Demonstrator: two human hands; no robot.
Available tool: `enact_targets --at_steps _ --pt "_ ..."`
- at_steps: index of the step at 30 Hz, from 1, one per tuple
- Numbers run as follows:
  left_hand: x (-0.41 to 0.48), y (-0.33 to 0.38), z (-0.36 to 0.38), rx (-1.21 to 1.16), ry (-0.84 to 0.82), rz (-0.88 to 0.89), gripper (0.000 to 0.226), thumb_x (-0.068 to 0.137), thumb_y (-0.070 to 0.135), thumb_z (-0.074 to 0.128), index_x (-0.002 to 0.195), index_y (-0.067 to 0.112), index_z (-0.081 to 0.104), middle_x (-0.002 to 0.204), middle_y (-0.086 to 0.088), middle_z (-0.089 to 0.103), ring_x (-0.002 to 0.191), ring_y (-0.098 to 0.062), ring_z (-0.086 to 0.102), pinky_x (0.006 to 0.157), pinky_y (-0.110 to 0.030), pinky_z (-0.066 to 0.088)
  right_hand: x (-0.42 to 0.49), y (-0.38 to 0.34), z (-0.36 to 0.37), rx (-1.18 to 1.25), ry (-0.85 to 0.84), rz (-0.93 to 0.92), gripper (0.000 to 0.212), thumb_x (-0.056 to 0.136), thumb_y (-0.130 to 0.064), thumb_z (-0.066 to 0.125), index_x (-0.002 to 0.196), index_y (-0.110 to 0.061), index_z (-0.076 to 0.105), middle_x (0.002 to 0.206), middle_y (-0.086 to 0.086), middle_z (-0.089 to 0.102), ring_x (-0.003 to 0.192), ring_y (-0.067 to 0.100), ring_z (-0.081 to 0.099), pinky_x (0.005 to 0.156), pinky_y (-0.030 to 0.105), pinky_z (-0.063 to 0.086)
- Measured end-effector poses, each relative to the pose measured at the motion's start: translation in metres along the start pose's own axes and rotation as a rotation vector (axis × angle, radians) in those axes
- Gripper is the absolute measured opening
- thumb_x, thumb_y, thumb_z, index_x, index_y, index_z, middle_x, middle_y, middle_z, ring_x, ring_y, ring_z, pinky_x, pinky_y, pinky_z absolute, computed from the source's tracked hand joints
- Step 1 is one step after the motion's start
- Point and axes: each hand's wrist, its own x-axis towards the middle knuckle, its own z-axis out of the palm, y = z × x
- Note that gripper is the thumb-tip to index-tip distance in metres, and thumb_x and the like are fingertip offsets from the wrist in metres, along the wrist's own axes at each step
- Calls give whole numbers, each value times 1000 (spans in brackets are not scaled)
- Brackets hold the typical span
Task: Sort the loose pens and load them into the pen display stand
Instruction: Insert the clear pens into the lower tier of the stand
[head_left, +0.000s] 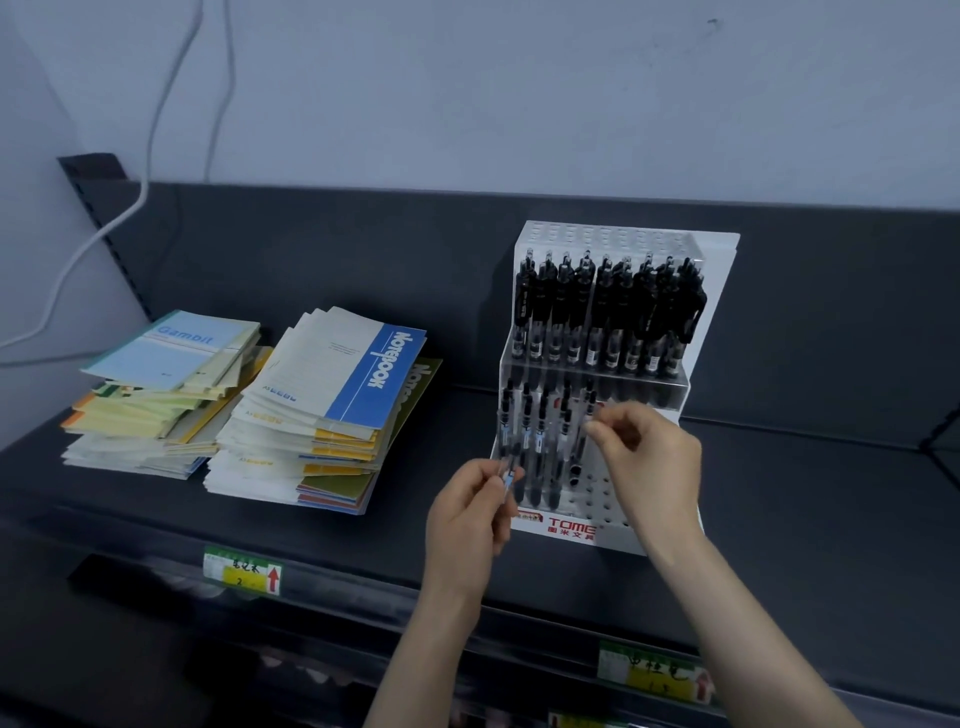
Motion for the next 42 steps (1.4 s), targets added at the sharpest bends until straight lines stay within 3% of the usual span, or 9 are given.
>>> enact_targets --at_steps 3,8,15,18,23,28,31,38,42 --pt "0 -1 3 18 -7 15 15 97 3 48 99 11 60 63 0 58 51 -9 45 47 -21 37 -17 -4 -10 111 28 30 8 82 -19 72 88 -25 72 74 -19 66 72 -3 62 69 7 47" --pt "-1 -4 15 49 -106 35 5 94 0 53 92 4 55 63 0 62 53 -11 49 50 -23 41 -44 -14 -10 311 -214 130 17 79 -14 74 71 -28 69 66 -18 69 62 -5 61 58 7 45" --pt "0 -7 10 332 -135 43 7 88 21 67 82 24 63 74 7 66 63 -6 59 61 -22 52 -16 -19 -40 443 58 164 11 80 -15 73 78 -26 69 70 -2 72 69 16 70 68 27 56" --pt "0 -11 2 626 -64 107 8 87 30 68 81 31 62 73 11 61 68 -3 56 65 -21 50 1 -24 -50 368 190 45 13 82 -18 72 77 -29 66 71 -4 70 73 18 70 72 27 55" --pt "-3 -9 -2 789 -34 146 8 89 33 65 83 33 59 76 13 60 70 -2 56 62 -16 46 7 -29 -39 159 152 -125 7 82 -18 72 89 -19 71 74 -17 65 69 0 63 70 10 51" --pt "-3 -8 -7 832 -24 146 5 89 35 63 87 32 60 78 13 61 73 -3 57 65 -19 48 1 -17 -14 -72 46 -251 8 81 -16 73 89 -13 73 70 -9 67 63 7 62 66 27 56" --pt "-3 -9 -9 841 -26 145 6 89 36 63 86 32 59 77 14 60 73 -3 56 65 -18 47 -6 -6 0 -96 36 -233 6 82 -16 72 86 -12 71 68 -5 66 62 13 62 62 34 56" --pt "0 -9 -10 843 -55 156 3 91 35 61 88 33 61 75 15 58 72 -1 55 62 -11 40 -9 -1 5 -68 82 -168 6 82 -15 72 84 -11 69 68 -6 63 62 11 61 62 22 49" --pt "0 -10 -7 839 -91 174 4 91 37 60 90 34 62 77 16 60 73 0 56 62 -12 41 -11 2 7 -135 50 -149 5 81 -13 71 83 -13 67 69 -7 65 63 13 62 62 28 52"
